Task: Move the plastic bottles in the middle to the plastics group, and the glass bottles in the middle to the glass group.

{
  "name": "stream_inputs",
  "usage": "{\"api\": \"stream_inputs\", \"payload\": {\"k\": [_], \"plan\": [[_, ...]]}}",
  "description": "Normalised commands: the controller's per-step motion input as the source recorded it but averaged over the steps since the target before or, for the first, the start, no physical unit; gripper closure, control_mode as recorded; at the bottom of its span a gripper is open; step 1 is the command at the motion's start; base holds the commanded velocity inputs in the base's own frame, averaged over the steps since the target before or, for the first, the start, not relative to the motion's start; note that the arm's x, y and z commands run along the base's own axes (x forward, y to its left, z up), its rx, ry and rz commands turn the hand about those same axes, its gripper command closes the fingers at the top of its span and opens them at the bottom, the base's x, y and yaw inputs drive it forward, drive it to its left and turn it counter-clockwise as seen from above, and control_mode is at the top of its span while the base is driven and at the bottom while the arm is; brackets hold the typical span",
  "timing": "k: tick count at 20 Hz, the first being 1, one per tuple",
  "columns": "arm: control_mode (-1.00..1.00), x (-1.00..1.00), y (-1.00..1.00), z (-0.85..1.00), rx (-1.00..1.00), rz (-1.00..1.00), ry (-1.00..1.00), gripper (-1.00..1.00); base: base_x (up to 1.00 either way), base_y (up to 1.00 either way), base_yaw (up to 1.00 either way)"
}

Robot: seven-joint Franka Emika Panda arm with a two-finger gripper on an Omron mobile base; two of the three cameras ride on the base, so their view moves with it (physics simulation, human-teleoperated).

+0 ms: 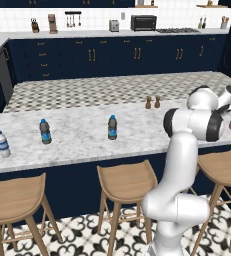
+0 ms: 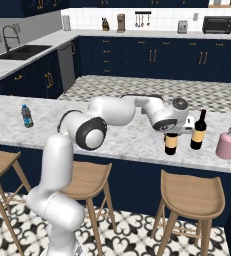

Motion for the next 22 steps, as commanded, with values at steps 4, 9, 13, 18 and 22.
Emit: {"api": "stream_inputs", "payload": {"k": [4, 9, 13, 18, 22], "plan": [[-1.00, 0.29, -0.05, 0.00, 0.00, 0.00, 0.00, 1.00, 0.00, 0.00, 0.00], [-1.00, 0.06, -0.02, -0.06, 0.00, 0.00, 0.00, 1.00, 0.00, 0.00, 0.00], [-1.00, 0.00, 0.00, -0.37, 0.00, 0.00, 0.00, 1.00, 0.00, 0.00, 0.00], [-1.00, 0.00, 0.00, -0.10, 0.00, 0.00, 0.00, 1.00, 0.00, 0.00, 0.00], [-1.00, 0.00, 0.00, 0.00, 0.00, 0.00, 0.00, -1.00, 0.00, 0.00, 0.00]]}}
